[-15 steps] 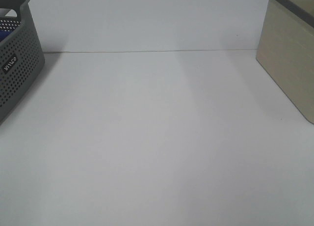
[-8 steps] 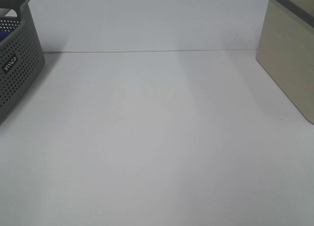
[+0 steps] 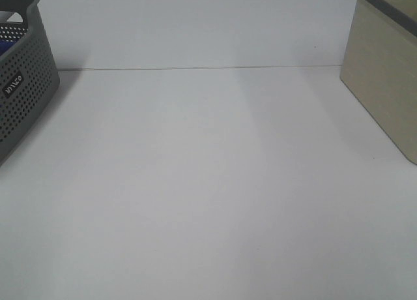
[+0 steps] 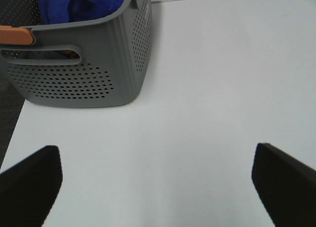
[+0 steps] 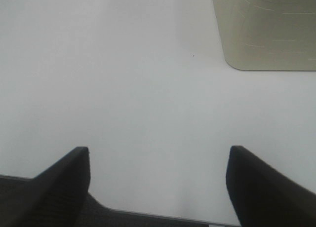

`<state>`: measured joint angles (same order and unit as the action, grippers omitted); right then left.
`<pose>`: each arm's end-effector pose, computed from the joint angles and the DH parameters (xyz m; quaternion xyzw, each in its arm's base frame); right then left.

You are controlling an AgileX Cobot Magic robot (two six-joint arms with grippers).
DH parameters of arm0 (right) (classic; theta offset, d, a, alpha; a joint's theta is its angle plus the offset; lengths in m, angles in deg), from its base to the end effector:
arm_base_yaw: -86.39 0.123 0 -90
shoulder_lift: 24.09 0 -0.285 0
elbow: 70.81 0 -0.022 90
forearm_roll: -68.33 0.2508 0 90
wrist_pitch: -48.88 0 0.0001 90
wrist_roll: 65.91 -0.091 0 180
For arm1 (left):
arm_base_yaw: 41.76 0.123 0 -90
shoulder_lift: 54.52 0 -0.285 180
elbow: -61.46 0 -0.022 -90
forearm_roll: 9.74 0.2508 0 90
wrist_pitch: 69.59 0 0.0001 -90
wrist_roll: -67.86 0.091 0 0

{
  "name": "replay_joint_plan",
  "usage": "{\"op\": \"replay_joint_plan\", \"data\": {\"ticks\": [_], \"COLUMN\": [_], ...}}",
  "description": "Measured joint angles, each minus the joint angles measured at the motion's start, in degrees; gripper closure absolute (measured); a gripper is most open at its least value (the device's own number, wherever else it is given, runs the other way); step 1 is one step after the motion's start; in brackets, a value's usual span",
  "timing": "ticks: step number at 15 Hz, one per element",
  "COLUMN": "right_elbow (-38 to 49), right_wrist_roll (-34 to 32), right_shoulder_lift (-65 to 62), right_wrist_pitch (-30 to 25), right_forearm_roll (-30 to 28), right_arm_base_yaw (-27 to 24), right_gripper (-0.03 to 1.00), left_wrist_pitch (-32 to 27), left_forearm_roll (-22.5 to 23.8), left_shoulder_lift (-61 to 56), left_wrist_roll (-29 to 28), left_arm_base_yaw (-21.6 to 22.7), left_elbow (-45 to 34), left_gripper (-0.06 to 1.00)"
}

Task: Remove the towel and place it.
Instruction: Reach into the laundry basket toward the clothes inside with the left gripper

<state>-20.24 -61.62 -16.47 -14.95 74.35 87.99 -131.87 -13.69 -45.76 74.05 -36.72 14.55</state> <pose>-0.0043 0.0085 0.2637 -0.0475 0.8722 0.0411 0.4851 -0.0062 -0.0061 0.2834 0.0106 0.8564 0.0162 0.5160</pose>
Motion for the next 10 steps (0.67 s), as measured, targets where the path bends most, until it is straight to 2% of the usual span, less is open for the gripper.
{"op": "replay_joint_plan", "data": {"ticks": [3,4,7,8,10], "right_elbow": [0.0,0.0,0.0,0.0,0.0], "right_wrist_roll": [0.0,0.0,0.0,0.0,0.0], "right_shoulder_lift": [0.0,0.0,0.0,0.0,0.0], "right_wrist_pitch": [0.0,0.0,0.0,0.0,0.0], "right_forearm_roll": [0.0,0.0,0.0,0.0,0.0], "right_arm_base_yaw": [0.0,0.0,0.0,0.0,0.0], "right_gripper": [0.22,0.22,0.22,0.22,0.22], "left_wrist_pitch": [-2.5,-3.7,-4.1,-4.1,-4.2], "left_forearm_roll": [1.8,1.9,1.9,1.9,2.7], "left_shoulder_lift": [9.7,22.1,41.1,44.5,56.1], "left_wrist_roll": [0.7,5.2,16.2,18.9,29.6], "left_arm_base_yaw": [0.0,0.0,0.0,0.0,0.0], "left_elbow": [5.3,12.9,27.1,29.7,39.4], "left_gripper": [-0.05,-0.05,-0.05,-0.05,-0.05]}}
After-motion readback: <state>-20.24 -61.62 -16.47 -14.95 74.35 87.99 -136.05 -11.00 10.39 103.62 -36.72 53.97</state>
